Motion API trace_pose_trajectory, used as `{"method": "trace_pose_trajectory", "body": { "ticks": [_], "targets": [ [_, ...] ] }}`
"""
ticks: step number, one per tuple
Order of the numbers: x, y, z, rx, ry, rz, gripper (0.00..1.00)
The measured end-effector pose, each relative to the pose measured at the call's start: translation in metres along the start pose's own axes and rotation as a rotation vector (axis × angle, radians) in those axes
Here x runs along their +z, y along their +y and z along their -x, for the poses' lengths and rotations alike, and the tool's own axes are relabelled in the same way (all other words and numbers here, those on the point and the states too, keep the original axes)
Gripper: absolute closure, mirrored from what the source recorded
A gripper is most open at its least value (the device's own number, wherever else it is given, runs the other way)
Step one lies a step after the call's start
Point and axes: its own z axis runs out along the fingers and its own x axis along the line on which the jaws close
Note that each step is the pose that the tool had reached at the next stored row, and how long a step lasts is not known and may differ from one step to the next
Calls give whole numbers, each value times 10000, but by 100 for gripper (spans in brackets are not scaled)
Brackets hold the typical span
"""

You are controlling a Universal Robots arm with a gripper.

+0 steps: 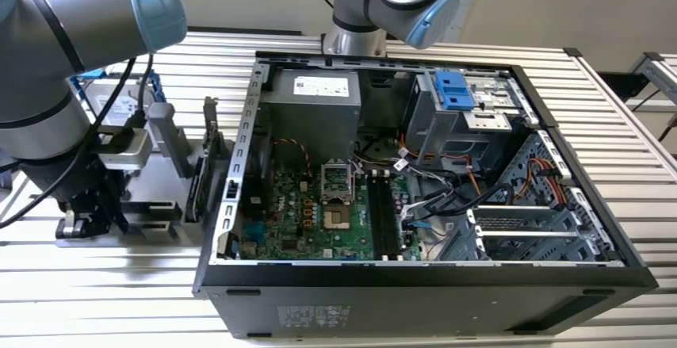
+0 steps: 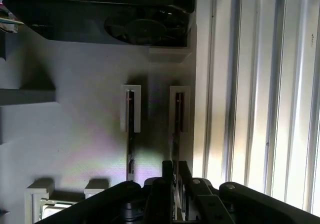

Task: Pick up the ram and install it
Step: 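Pick up the ram and move it above insertion slot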

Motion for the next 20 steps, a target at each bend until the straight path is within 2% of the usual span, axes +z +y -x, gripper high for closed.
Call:
{"method": "trace_pose_trajectory", "body": {
  "ticks": [15, 20],
  "targets": [
    [-1, 0, 0, -4, 1, 1, 100],
    [-45, 0, 2, -4, -1, 0, 100]
  ]
}}
